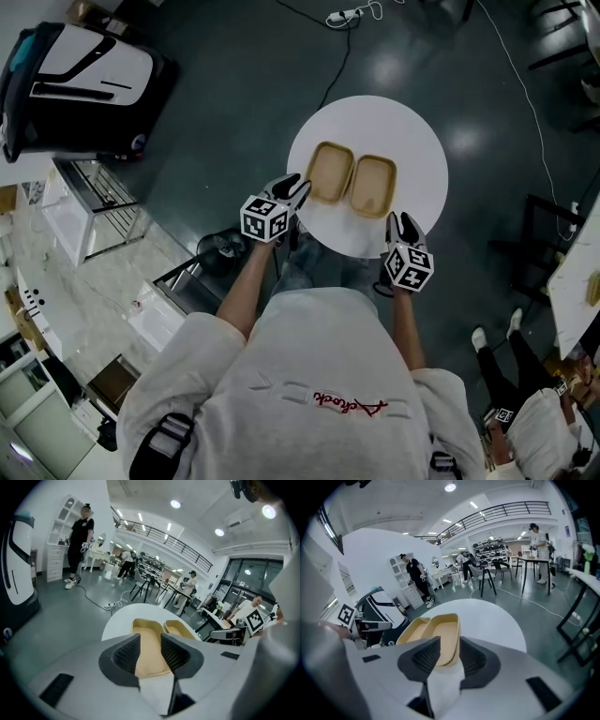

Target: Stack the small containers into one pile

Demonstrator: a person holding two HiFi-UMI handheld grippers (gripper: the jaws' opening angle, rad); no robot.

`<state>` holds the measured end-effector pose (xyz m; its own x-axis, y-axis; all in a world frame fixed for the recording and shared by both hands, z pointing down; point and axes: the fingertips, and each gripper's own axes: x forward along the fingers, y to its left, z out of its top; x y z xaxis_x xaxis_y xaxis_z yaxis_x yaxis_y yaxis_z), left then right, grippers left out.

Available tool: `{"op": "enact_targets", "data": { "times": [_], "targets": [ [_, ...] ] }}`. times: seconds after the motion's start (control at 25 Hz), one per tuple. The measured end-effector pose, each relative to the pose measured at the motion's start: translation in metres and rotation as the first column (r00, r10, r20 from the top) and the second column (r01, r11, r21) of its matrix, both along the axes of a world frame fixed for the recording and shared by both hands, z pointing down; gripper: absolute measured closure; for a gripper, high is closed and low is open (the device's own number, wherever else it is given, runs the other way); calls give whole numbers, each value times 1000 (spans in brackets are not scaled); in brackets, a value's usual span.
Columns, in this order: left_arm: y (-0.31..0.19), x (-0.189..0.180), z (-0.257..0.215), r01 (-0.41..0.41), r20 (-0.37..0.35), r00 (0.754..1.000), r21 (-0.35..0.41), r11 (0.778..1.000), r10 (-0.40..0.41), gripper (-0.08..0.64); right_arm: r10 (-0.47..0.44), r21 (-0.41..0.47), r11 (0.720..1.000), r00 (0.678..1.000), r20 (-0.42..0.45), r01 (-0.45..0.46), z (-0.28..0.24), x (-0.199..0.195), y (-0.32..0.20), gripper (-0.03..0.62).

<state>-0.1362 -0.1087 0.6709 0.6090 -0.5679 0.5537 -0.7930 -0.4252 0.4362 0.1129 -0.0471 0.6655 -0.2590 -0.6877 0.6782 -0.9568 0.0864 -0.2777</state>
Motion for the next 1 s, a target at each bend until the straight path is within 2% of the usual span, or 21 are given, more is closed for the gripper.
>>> {"op": "enact_targets", "data": {
  "times": [0.36, 0.6, 1.0],
  "targets": [
    [-12, 0, 39, -27, 90, 995, -63, 998, 32, 423, -43, -24, 999, 999, -24, 42, 3, 3, 13, 460],
    [-22, 6, 49, -30, 105, 994, -71, 997, 37, 423, -62, -5, 998, 996, -61, 62, 0, 11, 12, 554],
    [-29, 13, 61, -14, 132, 991, -90, 996, 25, 423, -76, -26, 997, 995, -59, 75, 1, 20, 16, 571]
  ]
}}
